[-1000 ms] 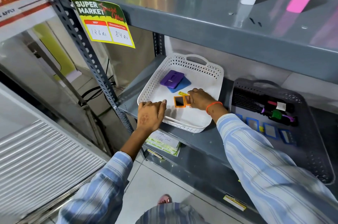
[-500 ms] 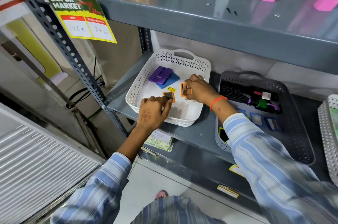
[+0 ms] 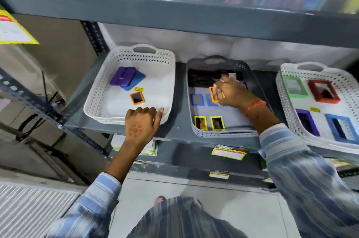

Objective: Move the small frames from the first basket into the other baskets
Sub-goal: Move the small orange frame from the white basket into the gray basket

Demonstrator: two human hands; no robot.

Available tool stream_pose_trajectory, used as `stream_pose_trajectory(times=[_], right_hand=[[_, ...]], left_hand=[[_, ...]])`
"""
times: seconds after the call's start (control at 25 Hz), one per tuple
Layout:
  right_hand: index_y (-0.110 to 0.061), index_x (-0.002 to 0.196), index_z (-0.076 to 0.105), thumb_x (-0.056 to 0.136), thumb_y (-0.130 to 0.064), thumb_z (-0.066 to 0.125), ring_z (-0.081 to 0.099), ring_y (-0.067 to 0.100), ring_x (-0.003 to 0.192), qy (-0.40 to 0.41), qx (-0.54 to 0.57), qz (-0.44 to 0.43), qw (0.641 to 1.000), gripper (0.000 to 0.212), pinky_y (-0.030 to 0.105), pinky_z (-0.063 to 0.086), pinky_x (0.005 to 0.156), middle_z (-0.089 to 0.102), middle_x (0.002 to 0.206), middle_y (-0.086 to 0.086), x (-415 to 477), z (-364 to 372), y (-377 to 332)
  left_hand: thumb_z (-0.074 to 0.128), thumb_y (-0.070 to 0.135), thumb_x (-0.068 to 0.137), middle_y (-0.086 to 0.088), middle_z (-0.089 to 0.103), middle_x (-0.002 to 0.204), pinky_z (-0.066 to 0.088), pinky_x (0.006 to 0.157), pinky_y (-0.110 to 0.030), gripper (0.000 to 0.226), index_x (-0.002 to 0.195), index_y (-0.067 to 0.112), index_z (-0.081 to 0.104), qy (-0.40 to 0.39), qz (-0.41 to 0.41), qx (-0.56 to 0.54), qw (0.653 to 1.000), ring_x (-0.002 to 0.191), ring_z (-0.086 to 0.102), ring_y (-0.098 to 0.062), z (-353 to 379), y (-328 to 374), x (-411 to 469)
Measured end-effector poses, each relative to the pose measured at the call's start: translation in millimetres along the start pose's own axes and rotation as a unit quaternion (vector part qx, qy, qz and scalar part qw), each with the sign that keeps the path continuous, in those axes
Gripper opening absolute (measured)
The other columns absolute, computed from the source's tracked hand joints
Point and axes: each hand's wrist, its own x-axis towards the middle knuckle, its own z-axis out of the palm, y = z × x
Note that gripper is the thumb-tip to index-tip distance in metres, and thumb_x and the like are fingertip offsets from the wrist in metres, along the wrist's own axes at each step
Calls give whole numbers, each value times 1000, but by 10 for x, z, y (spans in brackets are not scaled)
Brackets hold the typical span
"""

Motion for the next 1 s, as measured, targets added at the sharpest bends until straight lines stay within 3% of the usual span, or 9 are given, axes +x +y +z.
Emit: stream_pose_trajectory(times=[0.12,0.2,0.4,0.6,0.84,1.0], right_hand=[[2,94,61,76,2,60,60,42,97,-64,-1,40,997,19,42,52,88,59,93,16,-170,171,240],[-7,84,56,73,3,59,61,41,96,-97,-15,33,995,16,43,53,87,62,102,22,-231,288,357],[4,107,59,85,-5,55,57,42,105,-106,-23,47,993,24,44,50,94,56,118,27,-327,447,409],[0,123,54,93,-16,54,56,39,115,-109,-28,64,992,34,39,48,97,55,126,25,-395,539,448],[0,128,52,92,-15,55,55,38,117,-135,-42,73,987,39,38,47,99,53,130,24,-415,494,391],[-1,126,51,84,1,59,52,39,118,-105,-32,45,993,43,41,48,99,51,129,22,-270,313,118]], left_hand=[[29,40,95,-15,68,63,41,68,-38,55,68,10,65,9,5,9,1000,64,62,-36,9,-12,-32],[31,38,96,-16,67,62,40,68,-38,53,68,9,65,24,6,10,1000,63,62,-36,6,2,-49],[34,34,96,-16,66,60,38,69,-39,50,66,9,63,39,-2,-2,999,62,61,-36,2,30,-52],[32,35,97,-15,63,56,37,69,-39,52,63,9,61,32,-13,-6,999,61,59,-36,-11,43,-68],[29,38,97,-16,63,58,37,74,-41,54,64,10,61,32,-18,-19,999,64,59,-36,-25,34,-65],[28,40,96,-18,63,60,35,75,-42,54,65,9,60,46,-68,-37,996,68,59,-37,-57,-182,-59]])
